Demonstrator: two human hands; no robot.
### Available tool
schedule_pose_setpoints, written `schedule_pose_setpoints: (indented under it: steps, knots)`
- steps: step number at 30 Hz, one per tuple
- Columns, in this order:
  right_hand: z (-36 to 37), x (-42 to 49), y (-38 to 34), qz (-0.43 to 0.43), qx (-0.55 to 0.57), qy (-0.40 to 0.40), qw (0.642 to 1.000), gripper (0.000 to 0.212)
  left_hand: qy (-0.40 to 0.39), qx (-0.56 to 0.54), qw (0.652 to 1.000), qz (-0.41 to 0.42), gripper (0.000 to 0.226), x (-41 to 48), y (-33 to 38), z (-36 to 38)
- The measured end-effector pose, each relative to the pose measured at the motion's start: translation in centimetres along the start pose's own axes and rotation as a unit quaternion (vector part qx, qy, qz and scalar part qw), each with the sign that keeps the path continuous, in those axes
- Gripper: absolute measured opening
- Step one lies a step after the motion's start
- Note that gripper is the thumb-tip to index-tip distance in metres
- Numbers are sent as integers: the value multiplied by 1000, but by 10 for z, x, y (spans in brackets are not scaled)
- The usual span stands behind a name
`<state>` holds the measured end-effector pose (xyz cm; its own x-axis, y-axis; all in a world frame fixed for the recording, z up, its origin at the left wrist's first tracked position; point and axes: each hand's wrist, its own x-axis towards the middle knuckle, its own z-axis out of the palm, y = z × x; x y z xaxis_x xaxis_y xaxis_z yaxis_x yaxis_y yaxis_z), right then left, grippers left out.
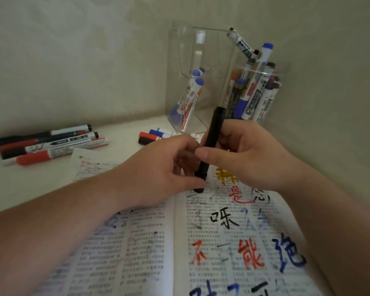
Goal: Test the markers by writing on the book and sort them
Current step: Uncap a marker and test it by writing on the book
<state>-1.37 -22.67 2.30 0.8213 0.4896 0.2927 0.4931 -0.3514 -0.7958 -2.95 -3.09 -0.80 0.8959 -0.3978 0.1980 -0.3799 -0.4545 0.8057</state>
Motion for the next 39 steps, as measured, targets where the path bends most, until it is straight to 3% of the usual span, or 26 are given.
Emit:
schedule_pose_setpoints:
  steps: [7, 13, 22, 27, 32, 37, 39]
  knots:
    - [-4, -1, 4, 13, -46, 25, 999, 20, -25, 31, 999, 4, 14, 0, -2, 1]
    - [-5, -2, -5, 10, -81, -5, 997, 6, -39, 45, 998, 32, 11, 1, -3, 1]
    - [-9, -4, -16, 57, -66, -42, 995, 5, -38, 67, 995, 62, 16, 2, -9, 2]
    - [-6, -6, -18, 58, -88, -61, 993, 14, -38, 70, 995, 67, 23, 2, -14, 2]
    - [1, -9, -3, 52, -41, 4, 998, 7, -44, 66, 995, 55, 12, 4, -9, 4]
    - [7, -5, 8, 66, 16, 37, 997, 64, 43, 18, 999, 17, 6, 5, -4, -6]
    - [10, -1, 8, 52, 48, 63, 995, 53, 58, -13, 998, -11, 12, 5, -2, -14]
